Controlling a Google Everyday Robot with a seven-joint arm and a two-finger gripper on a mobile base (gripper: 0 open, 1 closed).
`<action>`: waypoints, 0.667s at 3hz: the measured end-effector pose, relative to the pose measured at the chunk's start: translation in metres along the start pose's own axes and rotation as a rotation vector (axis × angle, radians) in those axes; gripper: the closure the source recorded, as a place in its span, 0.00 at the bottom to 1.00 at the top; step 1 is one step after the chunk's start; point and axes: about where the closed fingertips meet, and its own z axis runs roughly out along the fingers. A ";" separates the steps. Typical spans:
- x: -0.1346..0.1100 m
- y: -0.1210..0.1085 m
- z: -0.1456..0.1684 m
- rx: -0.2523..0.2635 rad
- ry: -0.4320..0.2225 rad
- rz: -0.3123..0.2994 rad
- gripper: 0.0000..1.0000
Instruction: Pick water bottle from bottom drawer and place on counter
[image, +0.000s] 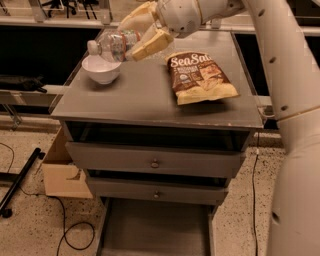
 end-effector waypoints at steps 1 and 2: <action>0.011 -0.029 -0.004 0.023 0.029 0.037 1.00; 0.023 -0.066 -0.012 0.098 0.089 0.081 1.00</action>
Offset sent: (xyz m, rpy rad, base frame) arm 0.1161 -0.0172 0.0234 -0.1342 0.0593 -0.2037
